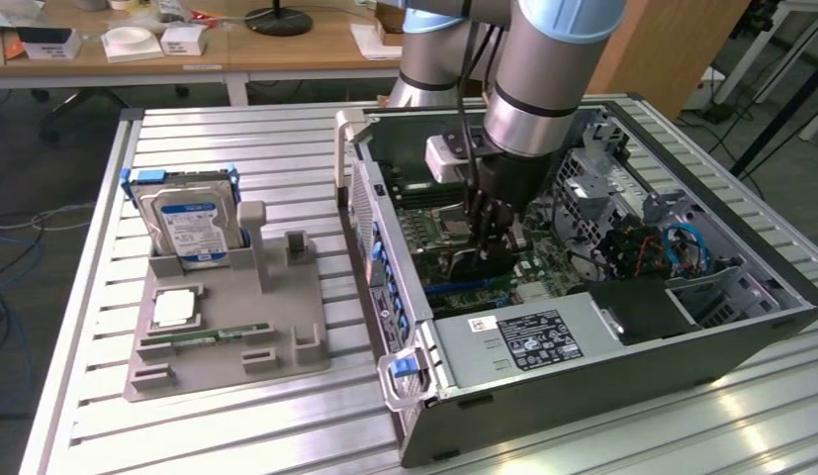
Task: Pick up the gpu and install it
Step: 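Insert the gpu into the slot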
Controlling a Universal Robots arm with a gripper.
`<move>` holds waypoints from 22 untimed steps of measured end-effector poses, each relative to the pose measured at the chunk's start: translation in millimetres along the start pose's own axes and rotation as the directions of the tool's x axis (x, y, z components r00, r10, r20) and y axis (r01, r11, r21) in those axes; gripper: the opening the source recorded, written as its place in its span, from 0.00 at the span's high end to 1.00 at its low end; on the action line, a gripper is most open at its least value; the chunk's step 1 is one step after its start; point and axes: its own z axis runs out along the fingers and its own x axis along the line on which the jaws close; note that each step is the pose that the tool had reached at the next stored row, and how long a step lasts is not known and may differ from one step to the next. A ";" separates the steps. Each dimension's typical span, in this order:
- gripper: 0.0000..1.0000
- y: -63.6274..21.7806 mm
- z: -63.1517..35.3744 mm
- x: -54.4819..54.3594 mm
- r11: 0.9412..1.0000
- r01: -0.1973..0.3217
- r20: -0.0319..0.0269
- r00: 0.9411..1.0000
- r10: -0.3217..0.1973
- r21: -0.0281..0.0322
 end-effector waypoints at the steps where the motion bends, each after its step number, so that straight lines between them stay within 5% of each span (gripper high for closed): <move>1: 0.74 0.4 0.9 0.0 1.000 0.000 -0.002 1.000 0.000 0.000; 9: 0.74 0.5 1.7 0.0 1.000 0.000 -0.005 1.000 0.000 0.000; 14: 0.74 -0.1 1.9 -0.2 1.000 0.000 0.009 1.000 0.000 0.000; 22: 0.74 -1.9 4.2 -0.1 1.000 0.000 0.010 1.000 0.000 0.000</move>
